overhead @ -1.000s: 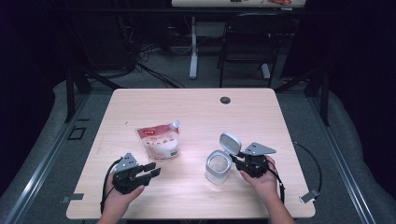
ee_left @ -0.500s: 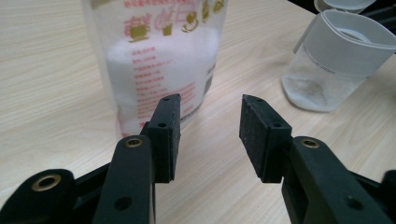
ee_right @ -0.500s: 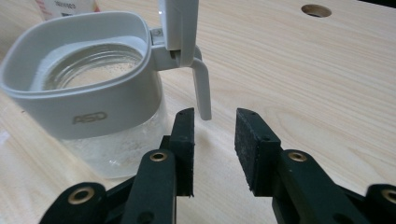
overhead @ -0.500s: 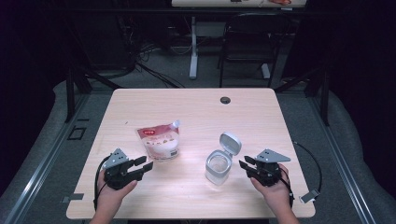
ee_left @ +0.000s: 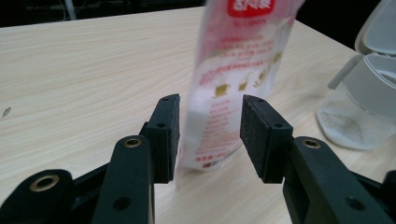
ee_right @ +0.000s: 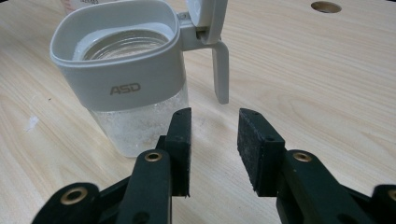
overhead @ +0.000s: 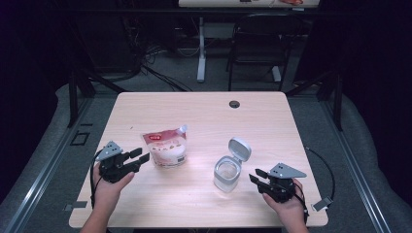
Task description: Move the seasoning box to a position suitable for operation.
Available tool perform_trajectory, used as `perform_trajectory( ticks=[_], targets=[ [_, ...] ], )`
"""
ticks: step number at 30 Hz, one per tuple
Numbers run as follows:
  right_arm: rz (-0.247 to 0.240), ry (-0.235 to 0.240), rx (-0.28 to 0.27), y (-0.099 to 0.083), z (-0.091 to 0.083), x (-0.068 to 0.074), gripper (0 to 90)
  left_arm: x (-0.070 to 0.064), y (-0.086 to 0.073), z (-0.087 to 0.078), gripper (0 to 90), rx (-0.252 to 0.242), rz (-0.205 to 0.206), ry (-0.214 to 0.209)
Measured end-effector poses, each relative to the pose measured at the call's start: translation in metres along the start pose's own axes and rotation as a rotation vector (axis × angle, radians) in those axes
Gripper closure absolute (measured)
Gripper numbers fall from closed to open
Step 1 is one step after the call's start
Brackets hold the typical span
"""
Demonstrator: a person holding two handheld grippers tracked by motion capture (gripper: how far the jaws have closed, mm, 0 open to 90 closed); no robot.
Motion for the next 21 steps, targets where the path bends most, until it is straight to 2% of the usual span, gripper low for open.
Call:
perform_trajectory(
  ticks=[5, 8, 14, 21],
  targets=[
    [0.014, 0.008, -0.01, -0.001, -0.001, -0.002, 65.6, 0.005, 0.009, 0.007, 58.1, -0.005, -0.009, -0.014],
    [0.017, -0.001, -0.005, -0.002, -0.002, -0.004, 65.2, 0.004, 0.014, 0.01, 58.2, -0.018, 0.009, -0.019],
    [0.036, 0.002, -0.012, -0.004, -0.003, -0.007, 64.9, 0.005, 0.025, 0.016, 58.2, -0.009, 0.039, -0.014],
    [0.058, 0.01, -0.021, -0.005, -0.005, -0.009, 64.7, 0.003, 0.033, 0.015, 59.8, -0.026, 0.063, -0.065]
  ],
)
Point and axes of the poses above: each handheld gripper's, and its own axes: z roughly forward along the jaws, y roughly out of its top, x roughly to its left, the point moved 3 cm from there along z, roughly forward along the jaws, and after that the axes turned 8 degrees about y, right-handed, at the moved point
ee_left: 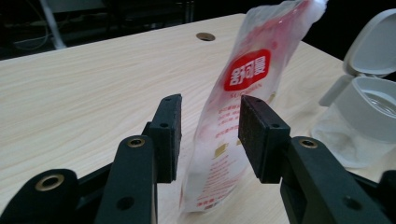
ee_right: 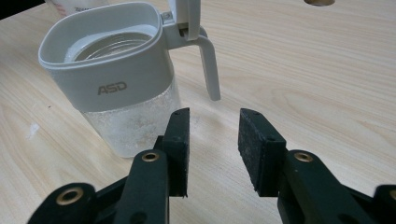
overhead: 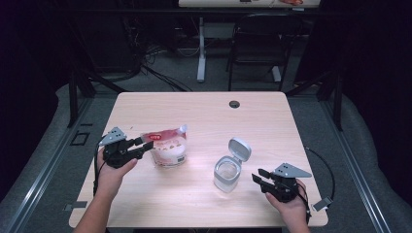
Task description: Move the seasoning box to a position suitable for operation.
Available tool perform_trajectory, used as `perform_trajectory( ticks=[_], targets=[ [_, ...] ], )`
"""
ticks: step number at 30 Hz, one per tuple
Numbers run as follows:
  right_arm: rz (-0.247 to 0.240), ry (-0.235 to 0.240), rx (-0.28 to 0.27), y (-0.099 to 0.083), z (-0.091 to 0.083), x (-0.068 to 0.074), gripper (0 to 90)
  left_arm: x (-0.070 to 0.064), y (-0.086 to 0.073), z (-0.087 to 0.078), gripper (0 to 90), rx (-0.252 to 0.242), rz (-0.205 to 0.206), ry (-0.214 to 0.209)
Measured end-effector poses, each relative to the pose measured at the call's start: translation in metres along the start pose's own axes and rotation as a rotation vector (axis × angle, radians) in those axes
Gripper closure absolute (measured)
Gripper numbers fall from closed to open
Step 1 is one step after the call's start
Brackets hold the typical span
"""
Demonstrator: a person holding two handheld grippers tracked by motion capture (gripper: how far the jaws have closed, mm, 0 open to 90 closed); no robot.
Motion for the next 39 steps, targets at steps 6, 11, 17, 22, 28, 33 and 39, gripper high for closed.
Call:
perform_trajectory(
  ticks=[6, 11, 17, 22, 28, 33, 39],
  targets=[
    [0.004, 0.003, -0.005, 0.0, -0.001, -0.001, 64.7, -0.005, 0.001, 0.0, 66.8, -0.009, 0.037, -0.002],
    [0.009, 0.007, -0.008, 0.0, 0.0, -0.001, 64.4, -0.007, 0.001, -0.003, 79.1, -0.007, 0.064, 0.006],
    [0.016, 0.0, -0.002, -0.001, 0.0, -0.003, 64.4, -0.017, 0.001, -0.006, 88.7, -0.004, 0.124, -0.021],
    [0.012, -0.003, -0.002, -0.001, 0.0, -0.003, 64.2, -0.027, 0.0, -0.006, 90.0, -0.01, 0.159, -0.021],
    [0.02, -0.003, -0.006, -0.001, -0.001, -0.003, 64.2, -0.032, 0.0, -0.006, 90.0, -0.024, 0.145, -0.049],
    [0.02, -0.003, -0.006, -0.001, -0.001, -0.003, 64.1, -0.04, 0.004, -0.004, 90.0, -0.025, 0.156, -0.073],
    [0.024, -0.001, -0.016, -0.001, -0.002, -0.004, 64.1, -0.052, 0.007, -0.004, 90.0, -0.016, 0.18, -0.096]
  ],
)
Point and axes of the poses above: each handheld gripper's, and its own axes: z roughly forward along the jaws, y roughly out of its top, x roughly to its left, the point moved 3 cm from there along z, roughly forward along the jaws, and after that the axes turned 8 degrees about y, right-handed, at the moved point
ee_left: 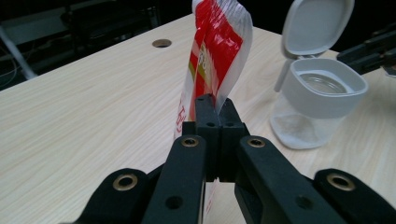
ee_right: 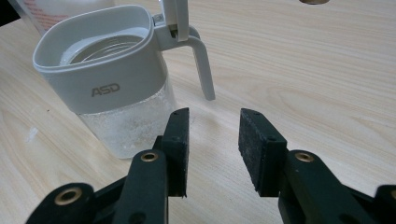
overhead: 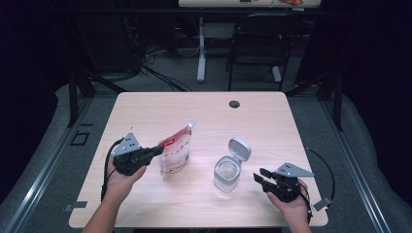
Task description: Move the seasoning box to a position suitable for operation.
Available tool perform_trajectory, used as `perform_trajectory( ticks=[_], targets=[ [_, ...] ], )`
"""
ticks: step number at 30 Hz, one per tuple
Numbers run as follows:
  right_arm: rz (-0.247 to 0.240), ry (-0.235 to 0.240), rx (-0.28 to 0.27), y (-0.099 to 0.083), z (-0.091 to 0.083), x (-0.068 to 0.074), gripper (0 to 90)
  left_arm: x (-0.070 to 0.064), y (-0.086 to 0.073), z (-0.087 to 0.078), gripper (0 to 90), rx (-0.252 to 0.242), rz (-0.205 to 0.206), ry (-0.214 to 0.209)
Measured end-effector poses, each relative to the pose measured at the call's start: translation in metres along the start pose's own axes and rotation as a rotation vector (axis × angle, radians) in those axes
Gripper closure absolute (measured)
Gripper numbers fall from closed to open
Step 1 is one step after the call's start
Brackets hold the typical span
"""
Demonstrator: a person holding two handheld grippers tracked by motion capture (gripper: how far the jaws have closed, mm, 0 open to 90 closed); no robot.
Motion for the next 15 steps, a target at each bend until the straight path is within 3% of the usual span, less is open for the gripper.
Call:
perform_trajectory(
  ticks=[6, 15],
  targets=[
    [-0.003, 0.001, 0.001, 0.0, 0.0, 0.0, 64.1, -0.015, 0.007, -0.001, 90.0, -0.018, 0.028, -0.035],
    [0.001, 0.004, 0.002, 0.0, -0.001, 0.0, 64.2, -0.035, 0.01, -0.002, 90.0, -0.044, 0.061, -0.135]
  ],
)
Point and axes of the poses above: each handheld gripper's, and its own axes: z roughly forward along the jaws, y roughly out of its top, x roughly to its left, the point moved 3 cm from there along z, roughly forward along the jaws, and after that the axes turned 8 degrees about y, right-handed, at the moved point
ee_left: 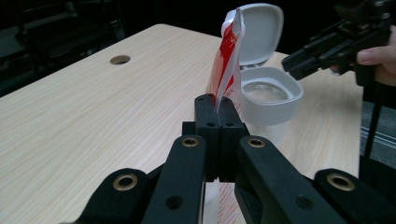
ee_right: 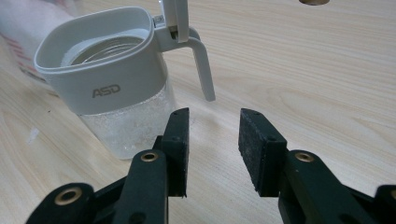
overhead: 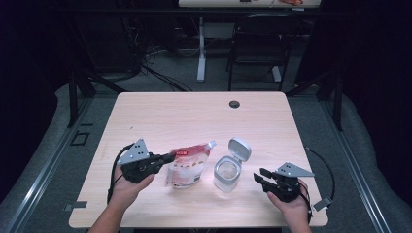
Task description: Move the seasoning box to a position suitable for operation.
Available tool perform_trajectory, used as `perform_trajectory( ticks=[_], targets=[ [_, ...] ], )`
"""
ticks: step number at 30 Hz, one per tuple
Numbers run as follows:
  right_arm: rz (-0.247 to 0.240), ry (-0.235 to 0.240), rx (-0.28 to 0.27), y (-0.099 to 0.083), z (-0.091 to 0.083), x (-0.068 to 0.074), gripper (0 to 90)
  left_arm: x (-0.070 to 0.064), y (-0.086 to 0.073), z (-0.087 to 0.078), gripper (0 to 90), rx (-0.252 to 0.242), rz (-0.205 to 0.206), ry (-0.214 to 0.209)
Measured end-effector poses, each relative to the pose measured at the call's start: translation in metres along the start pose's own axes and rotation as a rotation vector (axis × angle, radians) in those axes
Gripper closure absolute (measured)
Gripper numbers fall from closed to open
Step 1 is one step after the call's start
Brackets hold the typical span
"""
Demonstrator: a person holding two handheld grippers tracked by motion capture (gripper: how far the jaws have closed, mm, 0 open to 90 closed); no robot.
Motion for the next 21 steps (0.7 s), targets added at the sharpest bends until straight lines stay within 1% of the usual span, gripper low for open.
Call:
perform_trajectory(
  ticks=[1, 3, 5, 6, 8, 10, 12, 13, 17, 19, 21],
  targets=[
    [0.001, 0.001, -0.001, 0.0, 0.0, 0.0, 64.2, -0.001, -0.001, 0.0, 90.0, -0.003, 0.002, -0.002],
    [0.0, -0.003, 0.0, 0.0, 0.0, 0.0, 64.1, 0.0, -0.004, -0.001, 90.0, -0.009, -0.01, -0.021],
    [-0.001, -0.002, -0.006, 0.001, -0.001, 0.001, 64.1, 0.003, -0.008, -0.004, 90.0, -0.017, -0.035, -0.024],
    [-0.001, -0.002, -0.005, 0.001, -0.001, 0.001, 64.1, 0.005, -0.01, -0.006, 90.0, -0.013, -0.036, -0.027],
    [0.001, 0.0, -0.008, 0.001, -0.001, 0.0, 64.1, 0.007, -0.013, -0.008, 90.0, -0.013, -0.034, -0.036],
    [0.004, 0.0, -0.011, 0.001, -0.001, 0.0, 64.0, 0.009, -0.016, -0.011, 90.0, -0.008, -0.032, -0.022],
    [0.004, 0.002, -0.011, 0.001, -0.002, 0.0, 63.8, 0.01, -0.019, -0.013, 90.0, -0.006, -0.037, -0.025],
    [0.003, 0.001, -0.009, 0.001, -0.002, 0.0, 63.7, 0.01, -0.02, -0.013, 90.0, -0.01, -0.034, -0.026],
    [-0.004, -0.002, -0.009, 0.002, -0.002, 0.002, 63.5, 0.012, -0.023, -0.016, 90.0, 0.0, -0.019, -0.035],
    [-0.013, 0.0, -0.004, 0.002, -0.001, 0.002, 63.4, 0.015, -0.024, -0.018, 90.0, 0.008, -0.013, -0.03],
    [-0.017, 0.001, -0.002, 0.002, -0.002, 0.002, 63.3, 0.018, -0.026, -0.019, 90.0, 0.016, -0.004, -0.003]
  ],
)
Point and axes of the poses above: each handheld gripper's, and its own axes: z roughly forward along the jaws, y roughly out of its top, x roughly to its left, the point moved 3 cm from there along z, roughly forward along the jaws, and after that the axes turned 8 degrees about y, right-handed, at the moved point
